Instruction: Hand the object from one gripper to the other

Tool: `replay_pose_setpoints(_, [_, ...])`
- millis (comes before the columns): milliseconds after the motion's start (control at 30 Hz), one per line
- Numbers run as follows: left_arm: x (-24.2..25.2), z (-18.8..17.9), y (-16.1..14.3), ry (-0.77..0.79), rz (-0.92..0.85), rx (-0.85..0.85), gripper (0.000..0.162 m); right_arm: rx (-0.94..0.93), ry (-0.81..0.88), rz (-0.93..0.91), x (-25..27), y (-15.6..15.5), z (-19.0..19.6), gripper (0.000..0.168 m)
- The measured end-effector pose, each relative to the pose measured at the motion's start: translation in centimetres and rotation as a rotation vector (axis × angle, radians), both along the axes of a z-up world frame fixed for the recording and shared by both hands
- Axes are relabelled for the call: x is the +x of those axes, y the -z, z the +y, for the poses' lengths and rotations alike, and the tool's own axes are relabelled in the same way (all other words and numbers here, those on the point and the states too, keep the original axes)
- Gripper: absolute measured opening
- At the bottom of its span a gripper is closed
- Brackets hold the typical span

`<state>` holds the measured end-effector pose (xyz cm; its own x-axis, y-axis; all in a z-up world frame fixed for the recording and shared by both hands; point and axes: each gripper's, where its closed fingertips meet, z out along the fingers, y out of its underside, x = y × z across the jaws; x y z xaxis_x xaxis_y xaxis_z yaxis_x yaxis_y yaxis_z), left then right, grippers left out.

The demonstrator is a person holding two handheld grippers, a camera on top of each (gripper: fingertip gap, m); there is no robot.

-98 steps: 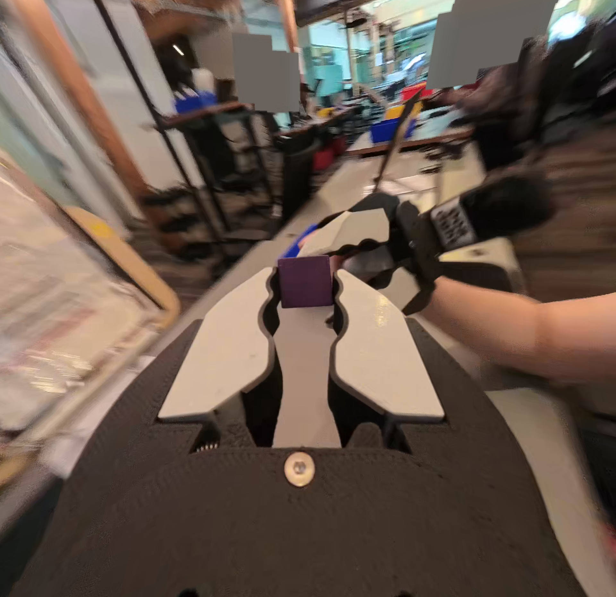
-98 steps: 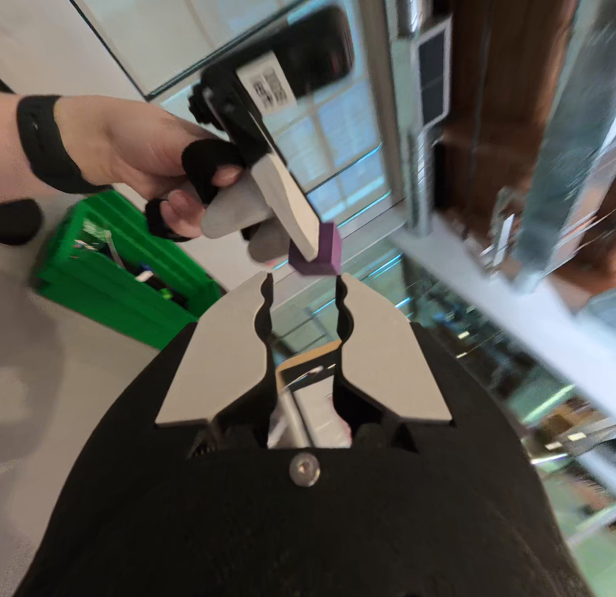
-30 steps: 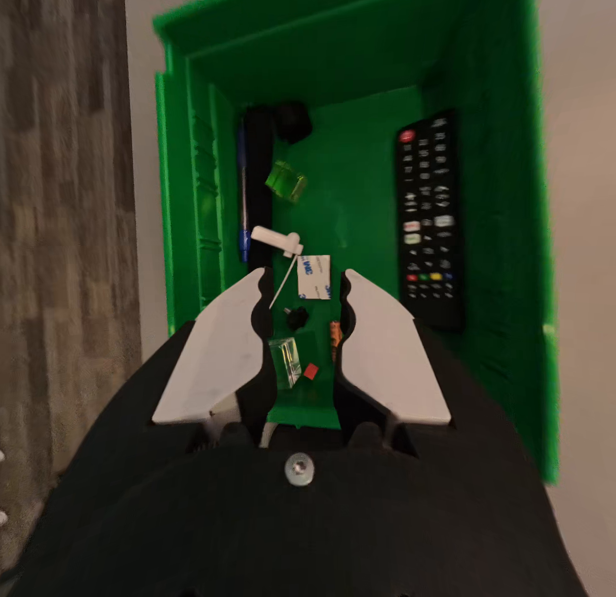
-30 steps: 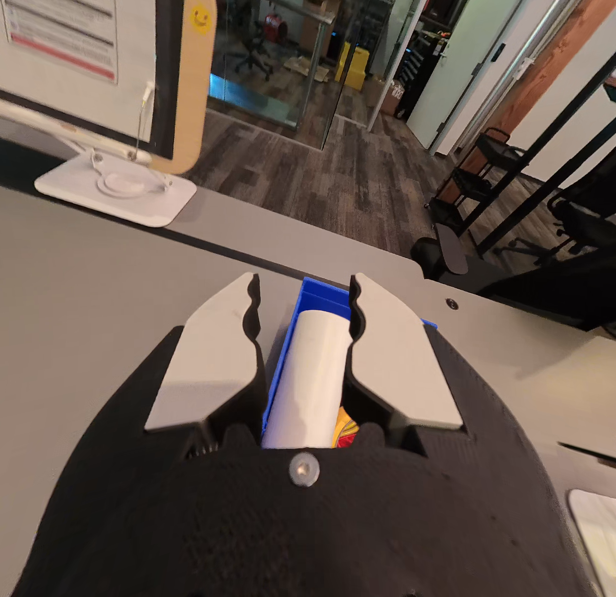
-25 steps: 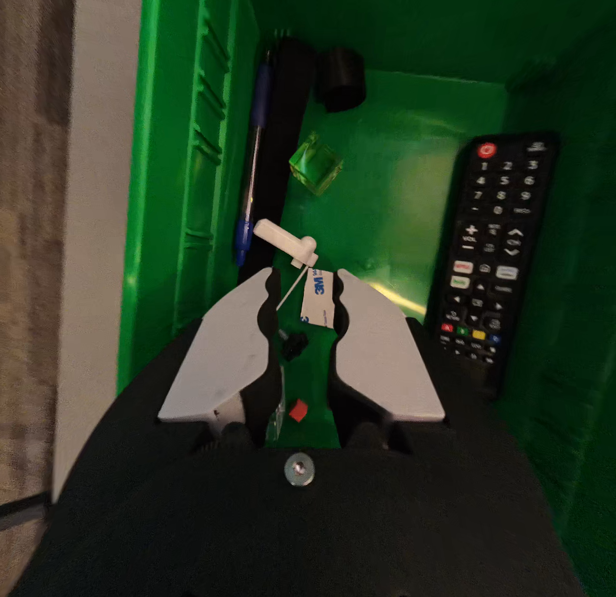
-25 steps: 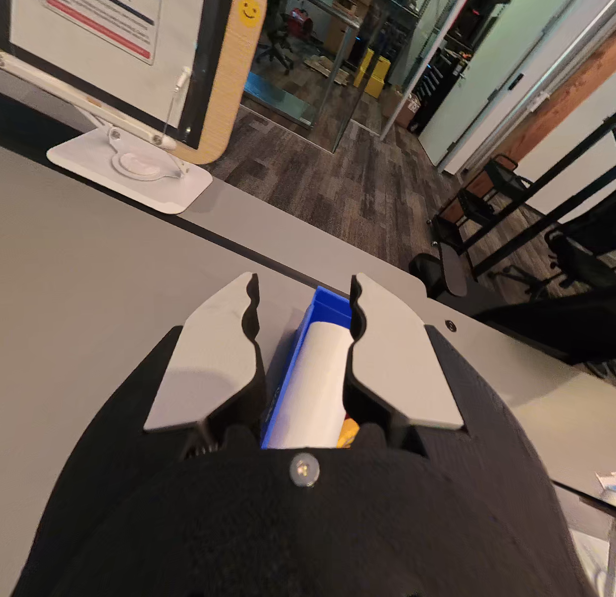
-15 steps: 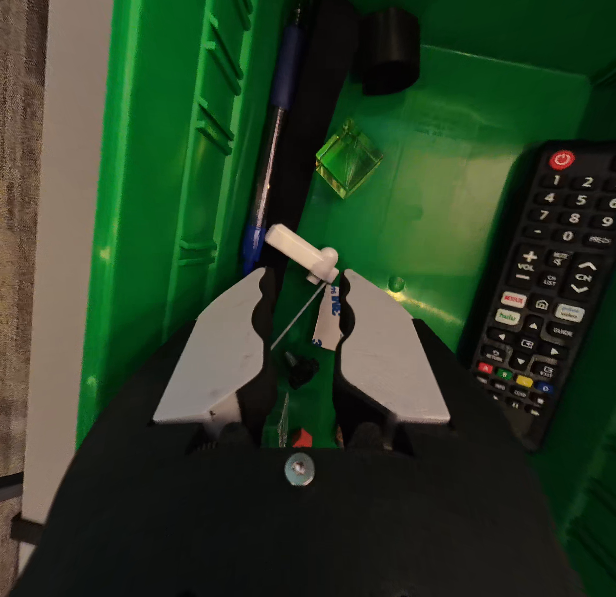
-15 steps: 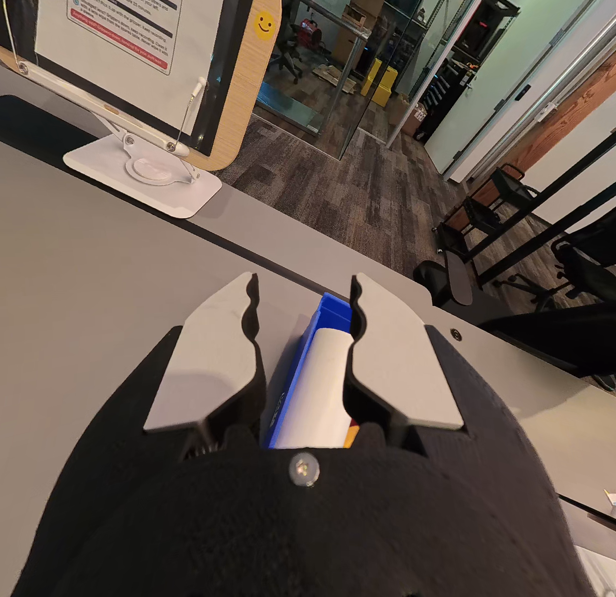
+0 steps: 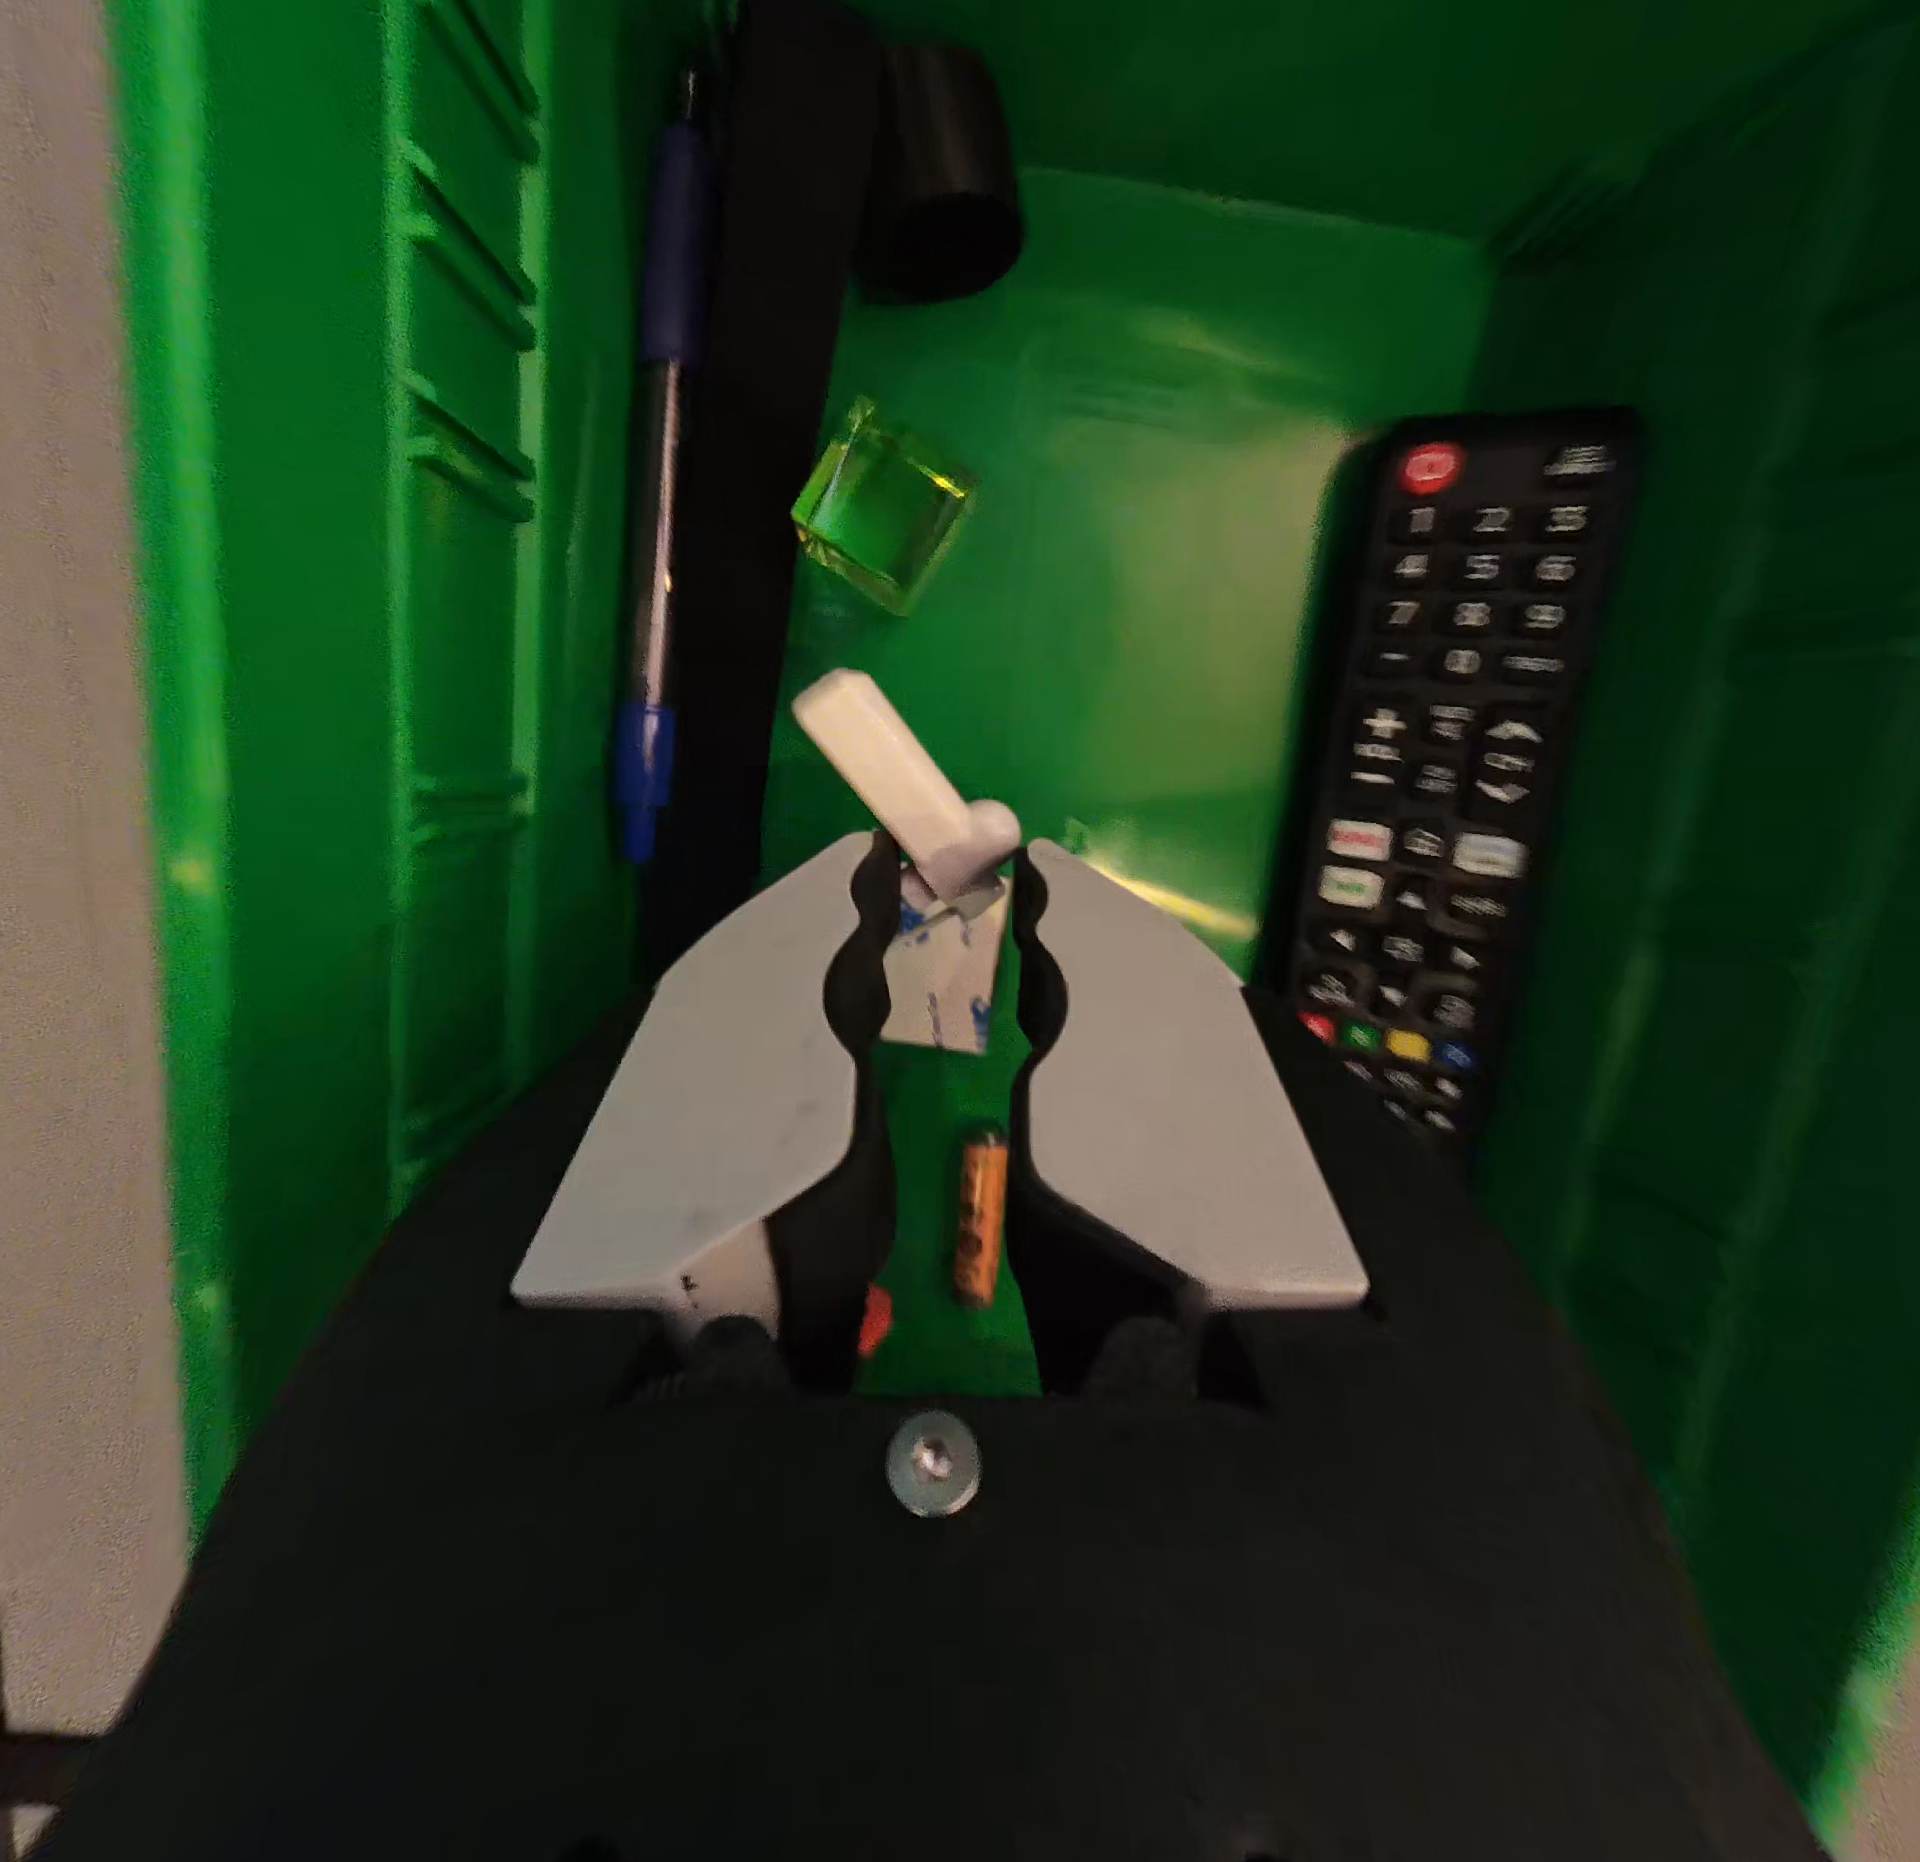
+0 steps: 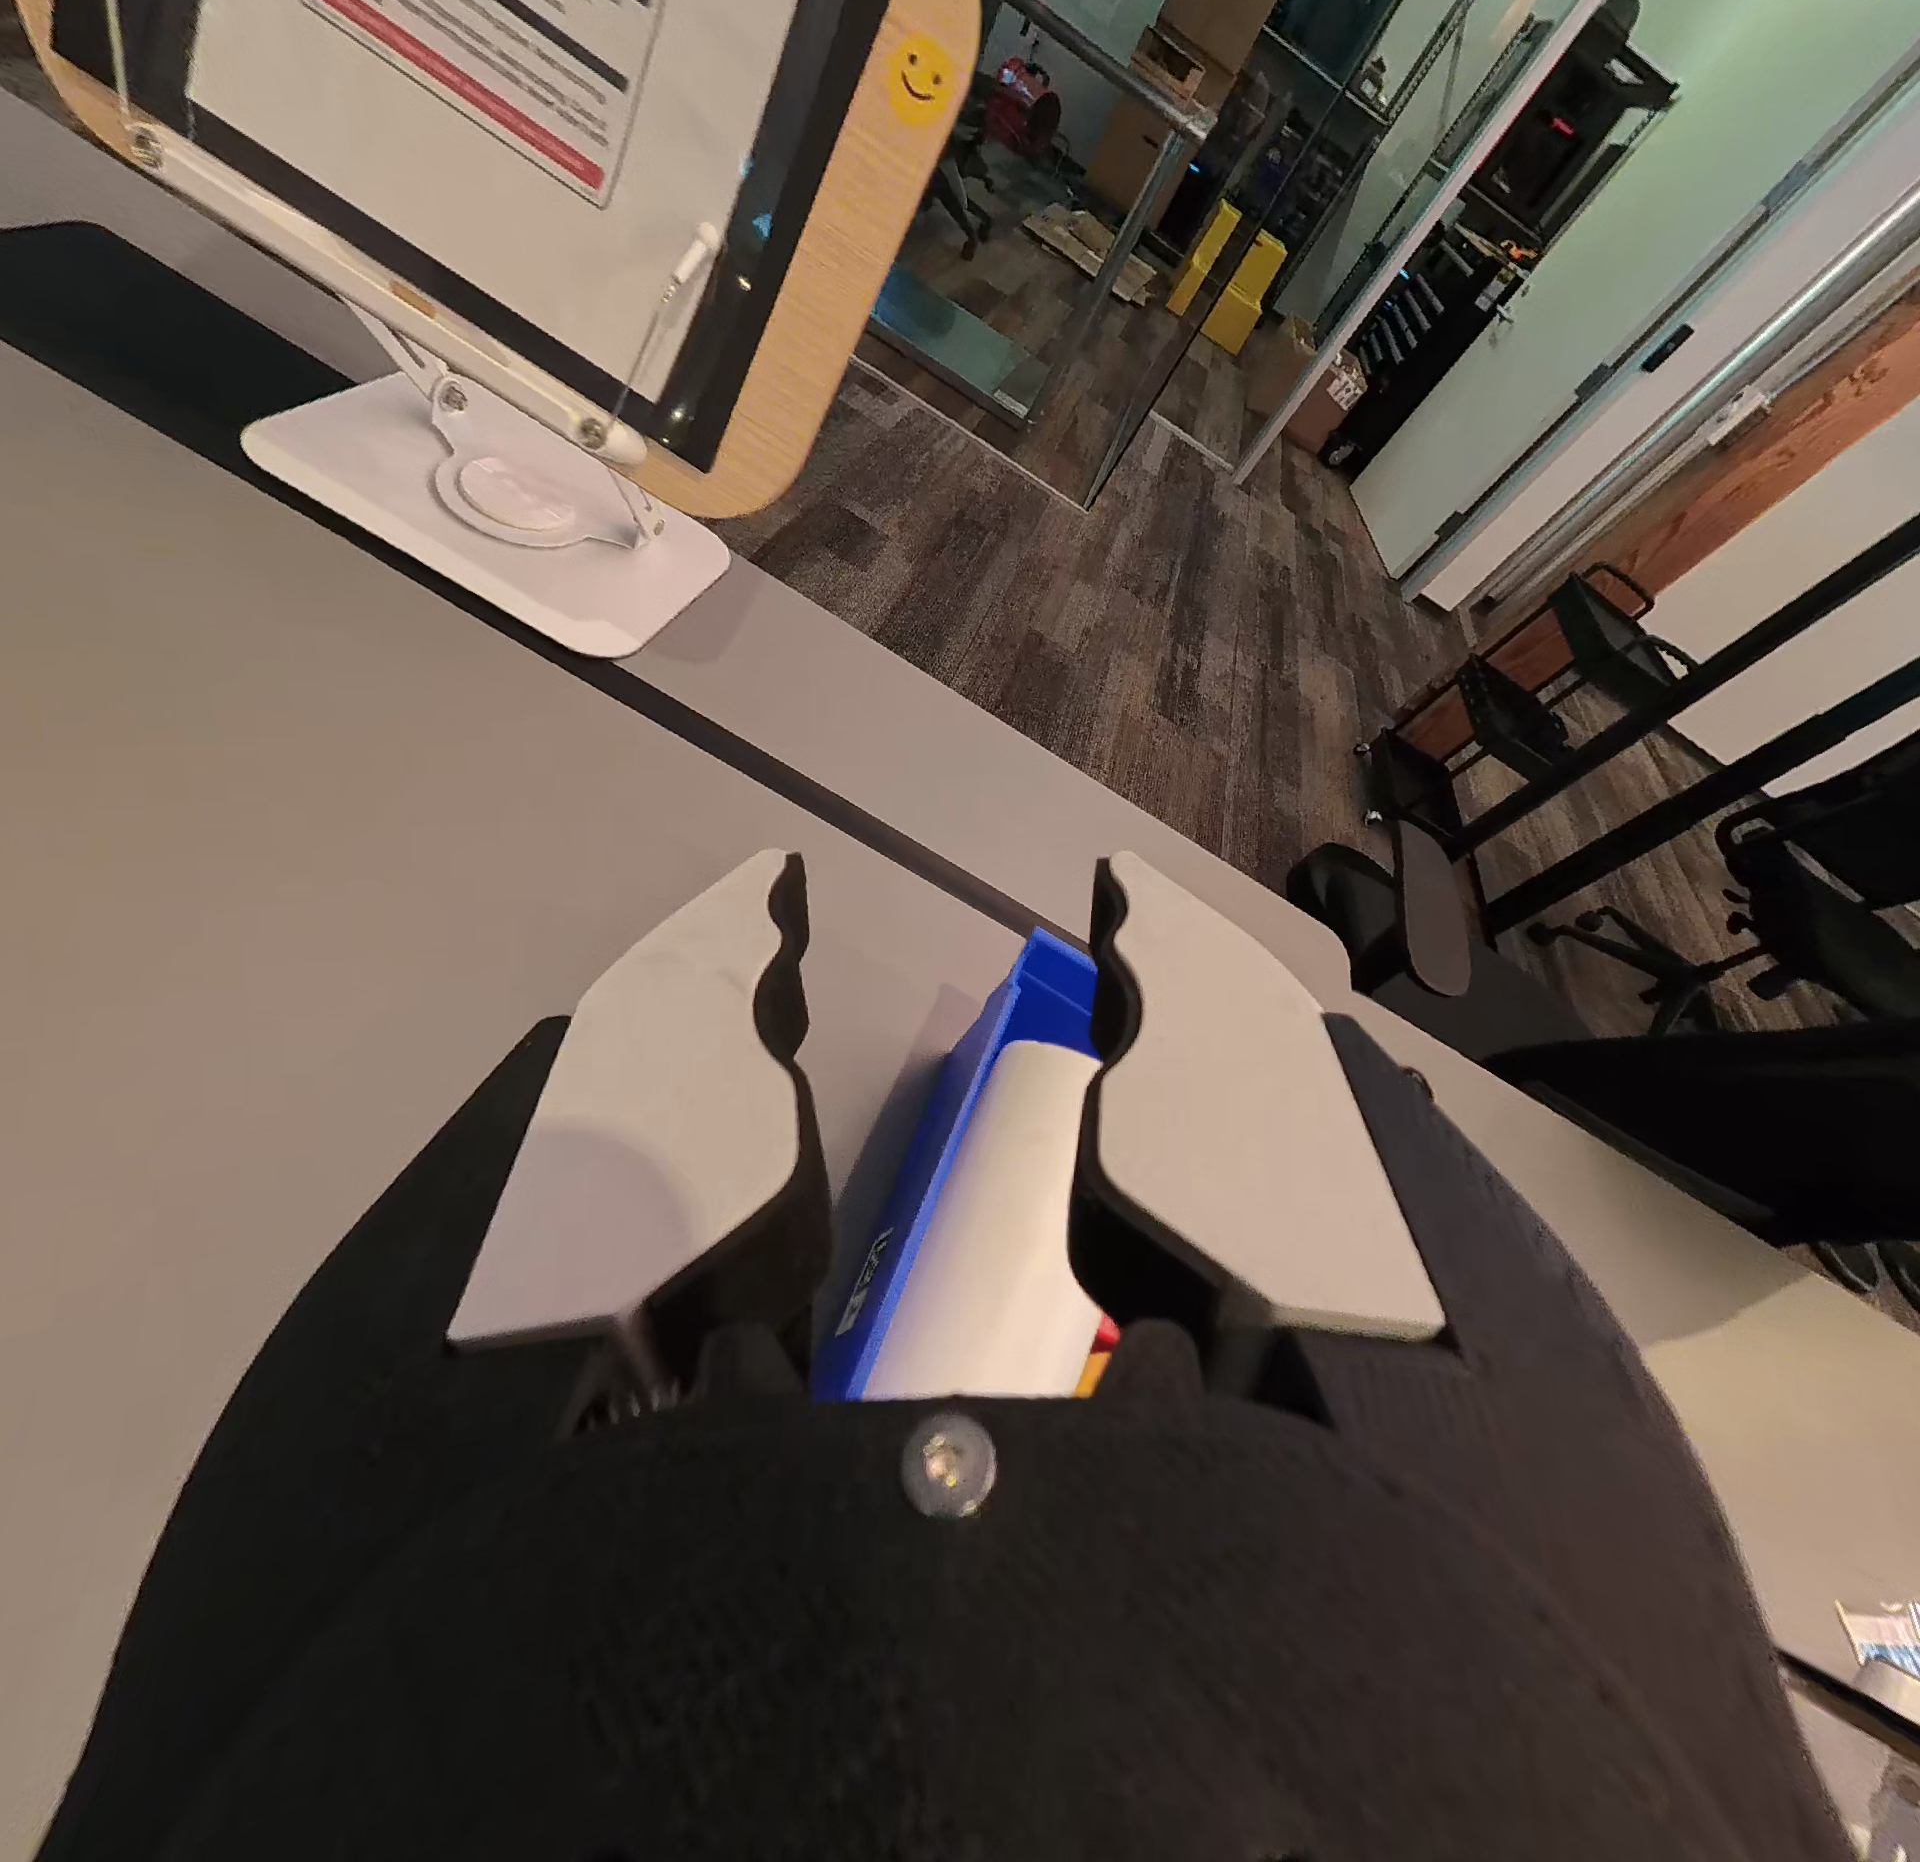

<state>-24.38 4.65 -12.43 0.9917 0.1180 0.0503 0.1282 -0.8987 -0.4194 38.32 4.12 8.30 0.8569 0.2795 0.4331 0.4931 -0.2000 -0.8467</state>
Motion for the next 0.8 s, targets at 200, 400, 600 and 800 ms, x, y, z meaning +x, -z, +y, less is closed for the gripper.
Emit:
replay_pose_setpoints(200, [4.5,-1.8,-12.7,0.146,-0.098,0.43,0.021,0.052,-0.122,-0.023,-4.6,-1.2,-0.5,0.053])
replay_pose_setpoints(400, [18.7,-6.9,-24.9,0.68,-0.464,0.869,0.02,0.137,-0.53,0.047,-16.5,-2.8,-3.9,0.053])
replay_pose_setpoints(600, [29.6,-11.4,-29.4,1.068,-0.92,0.907,0.02,0.177,-1.049,0.292,-28.3,-3.2,-11.2,0.054])
replay_pose_setpoints(800, [32.6,-13.8,-28.8,1.152,-1.184,0.819,0.019,0.072,-1.099,0.434,-31.6,-0.7,-10.9,0.044])
